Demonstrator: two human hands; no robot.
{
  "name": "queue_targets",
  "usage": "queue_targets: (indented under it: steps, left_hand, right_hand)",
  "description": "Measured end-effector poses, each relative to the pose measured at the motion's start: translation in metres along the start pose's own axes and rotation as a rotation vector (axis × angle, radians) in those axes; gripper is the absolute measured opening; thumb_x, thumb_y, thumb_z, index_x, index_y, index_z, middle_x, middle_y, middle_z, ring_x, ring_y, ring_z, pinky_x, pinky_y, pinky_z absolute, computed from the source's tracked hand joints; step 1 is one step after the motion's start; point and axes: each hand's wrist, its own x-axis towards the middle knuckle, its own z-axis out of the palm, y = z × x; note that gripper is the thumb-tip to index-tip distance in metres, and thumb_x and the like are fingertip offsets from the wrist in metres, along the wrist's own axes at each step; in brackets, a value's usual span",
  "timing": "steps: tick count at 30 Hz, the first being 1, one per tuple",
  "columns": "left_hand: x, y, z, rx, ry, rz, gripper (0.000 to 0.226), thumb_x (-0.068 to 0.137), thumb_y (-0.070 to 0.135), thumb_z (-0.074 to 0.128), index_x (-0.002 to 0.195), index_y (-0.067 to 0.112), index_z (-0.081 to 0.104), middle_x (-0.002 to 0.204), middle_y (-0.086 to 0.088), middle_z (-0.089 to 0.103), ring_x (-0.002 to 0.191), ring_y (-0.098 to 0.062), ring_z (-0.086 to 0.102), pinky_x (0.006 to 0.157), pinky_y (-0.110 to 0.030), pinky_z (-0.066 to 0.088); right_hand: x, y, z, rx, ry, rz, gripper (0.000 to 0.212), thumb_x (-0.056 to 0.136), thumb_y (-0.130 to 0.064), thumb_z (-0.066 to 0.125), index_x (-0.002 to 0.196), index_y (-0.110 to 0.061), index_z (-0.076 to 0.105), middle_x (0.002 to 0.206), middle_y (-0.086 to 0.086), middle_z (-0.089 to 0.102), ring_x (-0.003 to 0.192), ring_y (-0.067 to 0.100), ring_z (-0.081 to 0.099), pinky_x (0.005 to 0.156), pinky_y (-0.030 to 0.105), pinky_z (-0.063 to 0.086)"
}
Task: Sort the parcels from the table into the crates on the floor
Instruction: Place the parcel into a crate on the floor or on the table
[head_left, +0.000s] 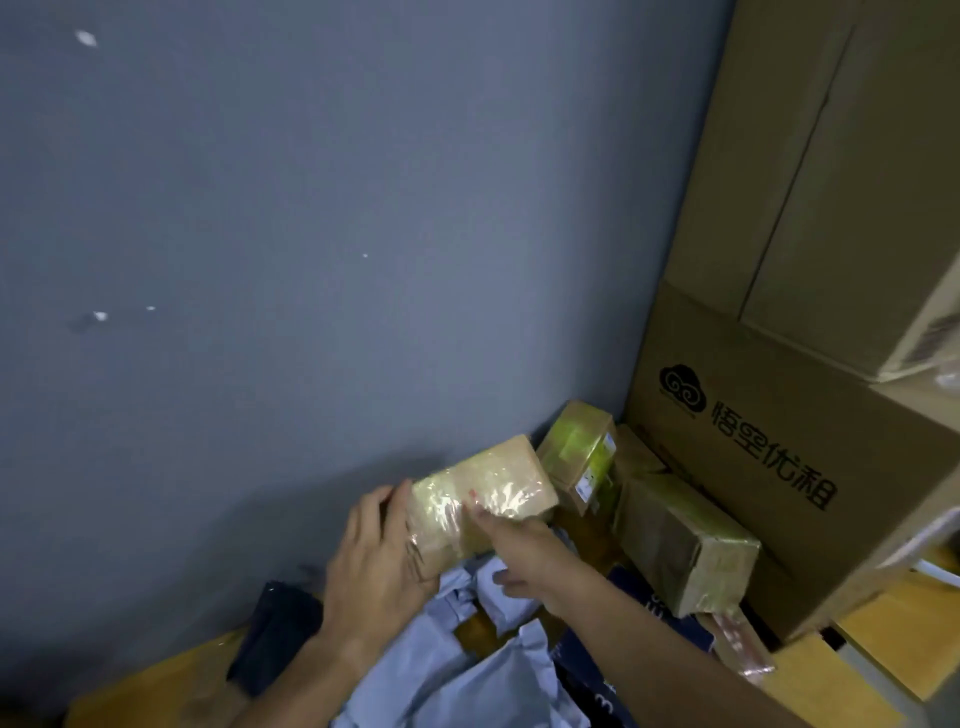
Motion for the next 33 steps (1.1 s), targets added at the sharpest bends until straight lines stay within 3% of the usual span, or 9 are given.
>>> queue_targets:
  steps: [5,10,14,17,20,26,28,31,33]
  left_hand:
    - [-0.036,0.013,-0.040,0.142,0.137,0.158,0.104,0.048,0.020,0.093,0.138,0.009,0.043,0.130,-0.009,0.046,0.119,-0.032,0.049,0.087,-0.040,0.057]
    - [-0.056,0.015,-0.077,0.192,0.173,0.312,0.100,0.049,0.008,0.087,0.139,0.003,0.042,0.133,-0.013,0.044,0.128,-0.034,0.043,0.112,-0.044,0.040]
    - [-0.067,0.005,-0.116,0.063,0.052,0.410,0.094,0.063,0.045,0.081,0.143,0.015,0.041,0.134,0.000,0.043,0.127,-0.021,0.043,0.109,-0.038,0.045]
    - [-0.064,-0.009,-0.153,-0.147,0.019,0.210,0.087,0.075,0.078,0.061,0.147,0.036,0.035,0.145,0.019,0.031,0.135,-0.001,0.032,0.109,-0.027,0.041]
    - [-0.049,-0.021,-0.186,-0.433,0.004,-0.032,0.096,0.064,0.086,0.065,0.144,0.042,0.035,0.142,0.025,0.032,0.136,0.002,0.033,0.106,-0.025,0.036]
    - [-0.026,-0.059,-0.214,-0.902,-0.176,-0.479,0.099,0.068,0.066,0.079,0.150,0.024,0.043,0.150,0.011,0.045,0.136,-0.009,0.045,0.114,-0.033,0.034]
    - [-0.029,-0.066,-0.214,-1.143,-0.344,-0.512,0.084,0.065,0.064,0.084,0.132,0.017,0.064,0.136,-0.005,0.064,0.125,-0.022,0.060,0.116,-0.045,0.037]
    - [-0.046,-0.064,-0.206,-1.429,-0.454,-0.534,0.056,0.080,0.047,0.078,0.116,0.005,0.073,0.127,-0.022,0.066,0.121,-0.037,0.060,0.117,-0.052,0.034]
    - [-0.053,-0.064,-0.197,-1.558,-0.459,-0.533,0.070,0.069,0.044,0.089,0.121,0.002,0.069,0.128,-0.023,0.065,0.120,-0.039,0.057,0.110,-0.051,0.042]
  right_hand:
    - [-0.039,-0.028,0.043,0.424,0.031,0.062,0.065,0.080,-0.069,0.070,0.119,-0.018,0.057,0.108,0.007,0.067,0.098,0.029,0.067,0.065,0.040,0.058]
    - [-0.064,-0.036,0.067,0.533,0.019,0.031,0.088,0.057,-0.071,0.079,0.122,-0.013,0.064,0.108,0.015,0.074,0.092,0.035,0.072,0.065,0.049,0.061]
    - [-0.093,-0.037,0.069,0.484,0.104,-0.109,0.074,0.067,-0.057,0.084,0.121,-0.014,0.057,0.108,0.010,0.069,0.095,0.031,0.069,0.070,0.044,0.061]
    - [-0.107,-0.040,0.062,0.458,0.110,-0.240,0.066,0.075,-0.044,0.086,0.124,-0.014,0.052,0.113,0.008,0.067,0.103,0.030,0.065,0.096,0.055,0.054]
    - [-0.119,-0.046,0.054,0.422,0.112,-0.329,0.057,0.074,-0.044,0.087,0.115,-0.017,0.057,0.112,0.009,0.068,0.103,0.029,0.067,0.097,0.054,0.055]
    - [-0.139,-0.050,0.036,0.222,0.057,-0.505,0.057,0.066,-0.054,0.085,0.111,-0.022,0.071,0.110,0.018,0.073,0.100,0.035,0.073,0.085,0.048,0.061]
    - [-0.147,-0.050,0.031,0.208,0.022,-0.556,0.041,0.081,-0.042,0.079,0.113,-0.018,0.070,0.110,0.019,0.074,0.099,0.037,0.073,0.074,0.040,0.060]
    - [-0.153,-0.049,0.028,0.242,-0.005,-0.619,0.028,0.091,-0.029,0.070,0.115,-0.014,0.068,0.102,0.012,0.077,0.093,0.031,0.074,0.069,0.035,0.058]
    - [-0.155,-0.048,0.028,0.310,-0.008,-0.639,0.027,0.093,-0.027,0.069,0.116,-0.014,0.067,0.103,0.012,0.077,0.097,0.034,0.073,0.077,0.043,0.059]
